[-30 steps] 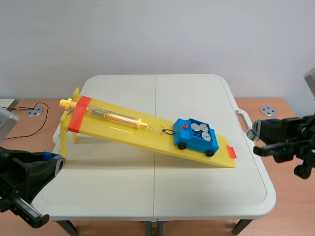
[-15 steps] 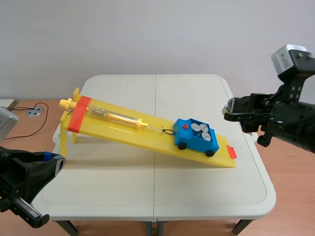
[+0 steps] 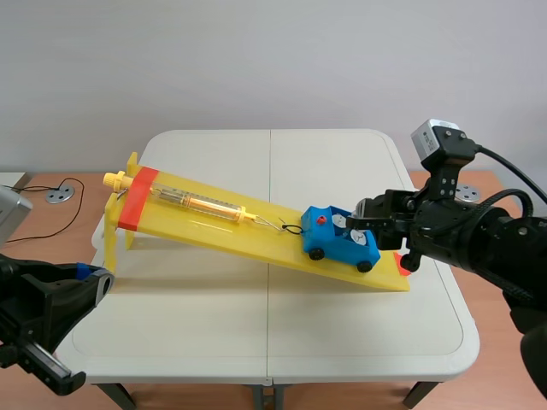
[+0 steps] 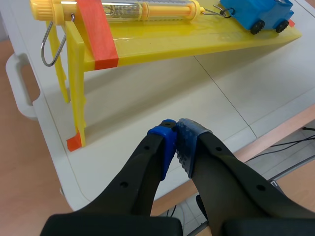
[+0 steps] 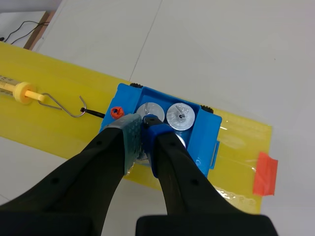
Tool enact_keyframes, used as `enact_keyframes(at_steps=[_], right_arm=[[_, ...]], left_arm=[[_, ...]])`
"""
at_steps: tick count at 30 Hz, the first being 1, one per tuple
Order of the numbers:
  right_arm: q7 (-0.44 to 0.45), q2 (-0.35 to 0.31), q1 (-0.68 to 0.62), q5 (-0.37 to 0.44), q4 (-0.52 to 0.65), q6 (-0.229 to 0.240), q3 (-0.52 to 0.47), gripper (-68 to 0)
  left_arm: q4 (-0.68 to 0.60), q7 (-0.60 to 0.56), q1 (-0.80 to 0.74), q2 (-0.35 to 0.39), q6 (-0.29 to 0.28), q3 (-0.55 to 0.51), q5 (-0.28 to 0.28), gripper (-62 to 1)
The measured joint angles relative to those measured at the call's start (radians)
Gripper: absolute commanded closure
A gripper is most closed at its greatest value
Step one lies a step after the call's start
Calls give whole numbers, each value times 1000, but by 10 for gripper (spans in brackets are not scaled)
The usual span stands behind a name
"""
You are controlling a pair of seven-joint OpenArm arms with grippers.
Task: Place the four metal weights on the blue cart on the ramp.
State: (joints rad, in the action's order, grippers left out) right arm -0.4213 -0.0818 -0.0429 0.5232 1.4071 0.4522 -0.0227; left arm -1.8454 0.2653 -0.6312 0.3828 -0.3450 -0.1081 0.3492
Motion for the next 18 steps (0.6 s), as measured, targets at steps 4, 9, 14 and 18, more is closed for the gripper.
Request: enact_keyframes(at_steps=[4, 9, 14, 18], right_arm=[[0, 11, 16, -11, -34, 0, 6, -6], [1, 21, 35, -19, -75, -3, 5, -6], [3, 24, 60, -23, -115, -3, 5, -6], [4, 27, 91, -25, -147, -2, 5, -6]], left_arm=[[0, 0, 0, 0, 0, 0, 0, -40], [0, 0, 0, 0, 0, 0, 0, -40], [0, 0, 0, 0, 0, 0, 0, -40], [0, 0, 0, 0, 0, 0, 0, -40]])
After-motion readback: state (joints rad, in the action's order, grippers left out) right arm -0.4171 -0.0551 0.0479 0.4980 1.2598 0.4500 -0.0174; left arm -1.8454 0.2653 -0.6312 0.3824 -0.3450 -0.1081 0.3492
